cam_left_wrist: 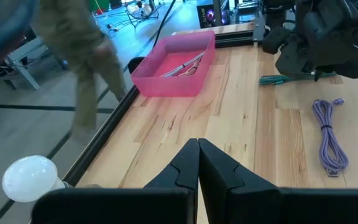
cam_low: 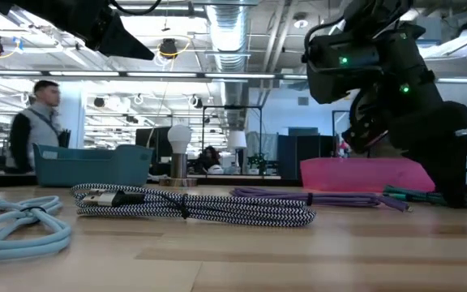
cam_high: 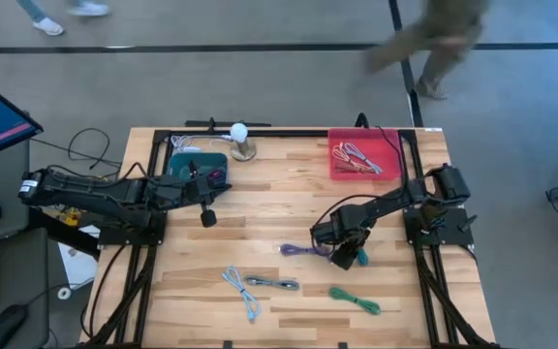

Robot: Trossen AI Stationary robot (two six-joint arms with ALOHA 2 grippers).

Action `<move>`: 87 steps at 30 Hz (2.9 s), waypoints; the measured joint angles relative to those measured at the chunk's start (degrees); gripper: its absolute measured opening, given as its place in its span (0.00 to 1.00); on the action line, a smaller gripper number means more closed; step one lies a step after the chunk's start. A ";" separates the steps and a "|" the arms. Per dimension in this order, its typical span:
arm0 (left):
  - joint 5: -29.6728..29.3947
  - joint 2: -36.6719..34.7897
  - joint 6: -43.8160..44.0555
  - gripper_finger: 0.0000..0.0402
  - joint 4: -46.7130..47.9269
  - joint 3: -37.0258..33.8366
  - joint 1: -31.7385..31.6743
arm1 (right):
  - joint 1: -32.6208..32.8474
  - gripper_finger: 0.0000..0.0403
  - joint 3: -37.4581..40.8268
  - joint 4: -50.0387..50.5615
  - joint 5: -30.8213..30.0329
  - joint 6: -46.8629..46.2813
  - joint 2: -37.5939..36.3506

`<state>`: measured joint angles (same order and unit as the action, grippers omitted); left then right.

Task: Pick & Place USB Port
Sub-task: Put the striped blue and black charger cable into the blue bin

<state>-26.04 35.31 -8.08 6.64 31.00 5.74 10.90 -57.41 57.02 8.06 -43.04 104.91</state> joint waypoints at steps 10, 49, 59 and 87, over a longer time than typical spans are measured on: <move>-0.01 0.00 0.00 0.02 0.04 0.00 -0.02 | 0.02 0.03 1.04 0.37 -6.39 0.15 -3.31; 0.91 -0.02 -4.67 0.02 -2.48 0.00 -9.78 | -21.89 0.00 26.62 -82.14 -9.79 31.59 -22.05; 6.47 -0.02 -3.00 0.02 -5.47 0.00 -13.99 | -23.03 0.00 17.20 -90.74 -4.35 35.86 -9.86; 11.35 3.75 4.55 0.48 -10.65 -0.02 -13.95 | -22.58 0.00 -10.37 -89.14 -0.50 43.51 3.42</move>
<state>-14.69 39.06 -3.52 -4.02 30.98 -8.21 -11.68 -67.78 -32.11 7.55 0.47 108.33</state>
